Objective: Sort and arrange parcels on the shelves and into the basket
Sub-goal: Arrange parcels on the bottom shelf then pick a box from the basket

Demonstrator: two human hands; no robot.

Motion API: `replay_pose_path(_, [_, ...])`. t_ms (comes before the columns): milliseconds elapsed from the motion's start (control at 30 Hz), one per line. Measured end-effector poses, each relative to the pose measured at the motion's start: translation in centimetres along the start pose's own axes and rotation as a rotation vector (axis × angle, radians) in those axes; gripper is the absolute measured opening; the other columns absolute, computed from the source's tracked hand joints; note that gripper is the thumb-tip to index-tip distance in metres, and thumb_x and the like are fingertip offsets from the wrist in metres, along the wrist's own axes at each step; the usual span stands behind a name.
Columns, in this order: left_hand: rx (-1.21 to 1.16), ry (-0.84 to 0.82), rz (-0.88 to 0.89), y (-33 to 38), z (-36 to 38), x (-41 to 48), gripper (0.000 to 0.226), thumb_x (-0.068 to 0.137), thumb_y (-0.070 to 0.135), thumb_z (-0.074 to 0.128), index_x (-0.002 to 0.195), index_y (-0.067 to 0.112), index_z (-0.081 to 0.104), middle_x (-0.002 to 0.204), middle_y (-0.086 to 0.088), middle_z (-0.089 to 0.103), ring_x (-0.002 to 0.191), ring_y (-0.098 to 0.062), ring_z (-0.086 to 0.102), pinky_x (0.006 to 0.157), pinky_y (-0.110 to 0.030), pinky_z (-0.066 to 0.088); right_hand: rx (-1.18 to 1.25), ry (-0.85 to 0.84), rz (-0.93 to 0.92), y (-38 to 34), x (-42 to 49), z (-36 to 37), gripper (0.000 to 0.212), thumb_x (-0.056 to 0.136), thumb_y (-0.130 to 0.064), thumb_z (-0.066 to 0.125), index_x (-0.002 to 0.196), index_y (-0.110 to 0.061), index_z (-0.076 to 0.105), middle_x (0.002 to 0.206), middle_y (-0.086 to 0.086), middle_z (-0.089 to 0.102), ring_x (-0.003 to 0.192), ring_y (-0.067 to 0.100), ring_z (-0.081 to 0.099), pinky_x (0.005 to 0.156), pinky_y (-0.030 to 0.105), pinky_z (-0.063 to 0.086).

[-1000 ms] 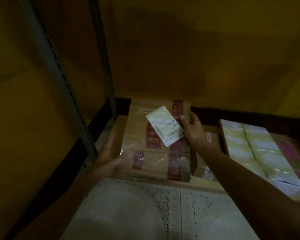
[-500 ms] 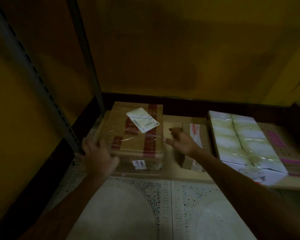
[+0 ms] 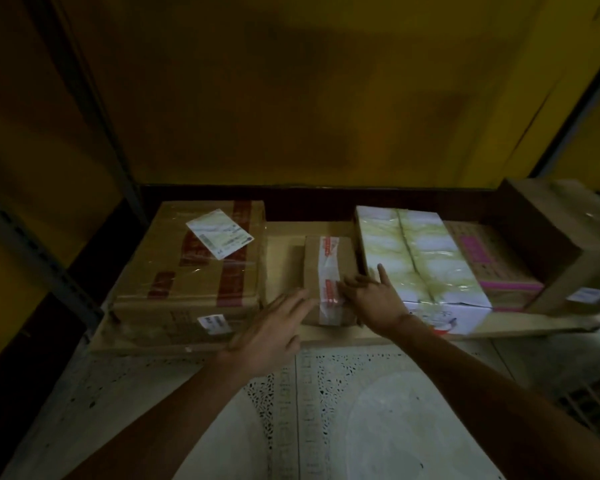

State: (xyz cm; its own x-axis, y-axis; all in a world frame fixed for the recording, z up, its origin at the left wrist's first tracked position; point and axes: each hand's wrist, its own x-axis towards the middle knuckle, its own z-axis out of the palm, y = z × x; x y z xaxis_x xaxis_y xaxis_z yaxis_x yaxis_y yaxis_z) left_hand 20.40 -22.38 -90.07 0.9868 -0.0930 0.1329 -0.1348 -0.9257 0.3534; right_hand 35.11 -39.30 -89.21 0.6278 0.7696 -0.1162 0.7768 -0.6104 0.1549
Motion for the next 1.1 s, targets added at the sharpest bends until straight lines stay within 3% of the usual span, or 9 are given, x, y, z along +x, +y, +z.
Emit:
replay_pose_path(67, [-0.126,0.004,-0.090,0.4,0.4,0.4,0.083,0.085,0.018,0.057,0.143,0.038,0.001,0.155,0.012,0.003,0.138,-0.016,0.027,0.110,-0.037,0.032,0.126,0.055,-0.017,0.4,-0.3,-1.5,0.050,0.094,-0.026,0.049,0.142,-0.028,0.034,0.146,0.003,0.042,0.132,0.024,0.042,0.116,0.051,0.020])
replay_pose_path(167, [-0.227,0.178,-0.231,1.1,0.2,1.3,0.112,0.077,0.022,0.070,0.137,0.047,-0.020,0.154,0.016,-0.007,0.141,-0.014,0.014,0.112,-0.042,0.026,0.397,0.196,-0.026,1.4,-0.6,-5.1,0.033,0.099,-0.027,0.041,0.129,-0.021,0.053,0.117,0.013,0.065,0.100,0.026,0.064,0.088,0.035,0.051])
replay_pose_path(267, [-0.436,0.319,-0.387,1.7,-0.6,2.4,0.125,0.064,0.030,0.081,0.138,0.047,-0.019,0.156,0.009,0.001,0.139,-0.013,0.011,0.109,-0.043,0.020,0.678,0.264,0.016,2.9,-0.9,-8.7,0.027,0.099,-0.024,0.042,0.094,-0.011,0.065,0.087,0.014,0.067,0.080,0.026,0.062,0.073,0.035,0.050])
replay_pose_path(367, [-0.661,0.250,-0.386,2.1,-0.9,3.0,0.112,0.062,0.035,0.081,0.141,0.044,0.002,0.141,0.015,0.036,0.129,-0.009,0.035,0.103,-0.037,0.035,0.895,0.229,0.056,3.7,-1.4,-10.4,0.030,0.099,-0.021,0.042,0.076,-0.009,0.058,0.068,0.004,0.056,0.063,0.016,0.054,0.054,0.021,0.042])
replay_pose_path(500, [-0.985,0.247,-0.356,3.3,-1.1,3.5,0.074,0.073,0.025,0.075,0.131,0.039,0.031,0.106,0.022,0.060,0.100,0.004,0.060,0.063,-0.006,0.048,1.316,0.272,0.110,3.7,-2.4,-10.6,0.025,0.096,-0.035,0.044,0.105,-0.019,0.062,0.093,0.002,0.063,0.082,0.011,0.063,0.061,0.021,0.050])
replay_pose_path(567, [-1.057,0.267,-0.376,3.9,-1.7,3.8,0.062,0.078,0.030,0.069,0.131,0.032,0.038,0.105,0.019,0.062,0.097,0.002,0.061,0.059,-0.006,0.047,1.426,0.250,0.102,3.6,-2.7,-10.2,0.053,0.083,-0.053,0.050,0.132,-0.032,0.046,0.120,-0.001,0.056,0.104,0.015,0.060,0.075,0.030,0.054])
replay_pose_path(633, [-1.068,0.281,-0.392,4.3,-2.4,4.0,0.060,0.080,0.038,0.063,0.134,0.032,0.037,0.106,0.021,0.061,0.087,0.012,0.060,0.058,-0.004,0.045,1.374,0.222,0.056,3.1,-2.8,-9.8,0.071,0.072,-0.057,0.058,0.138,-0.043,0.035,0.122,-0.012,0.051,0.104,0.011,0.060,0.078,0.032,0.056])
replay_pose_path(867, [-1.093,0.167,-0.340,3.9,-2.6,3.3,0.093,0.065,0.030,0.076,0.136,0.048,0.018,0.112,0.019,0.061,0.097,-0.001,0.063,0.066,-0.020,0.054,1.518,0.410,0.165,3.3,-2.3,-8.7,0.026,0.085,-0.030,0.065,0.108,-0.035,0.053,0.105,-0.006,0.062,0.074,-0.002,0.069,0.053,0.023,0.055])
replay_pose_path(1100, [-1.052,0.067,-0.332,3.8,-1.7,4.6,0.089,0.056,0.026,0.082,0.129,0.043,0.034,0.109,0.017,0.062,0.093,-0.002,0.065,0.069,-0.021,0.055,1.439,0.373,0.336,6.8,-4.7,-8.4,0.033,0.076,-0.025,0.075,0.098,-0.016,0.052,0.099,0.003,0.062,0.081,0.010,0.065,0.064,0.024,0.052])
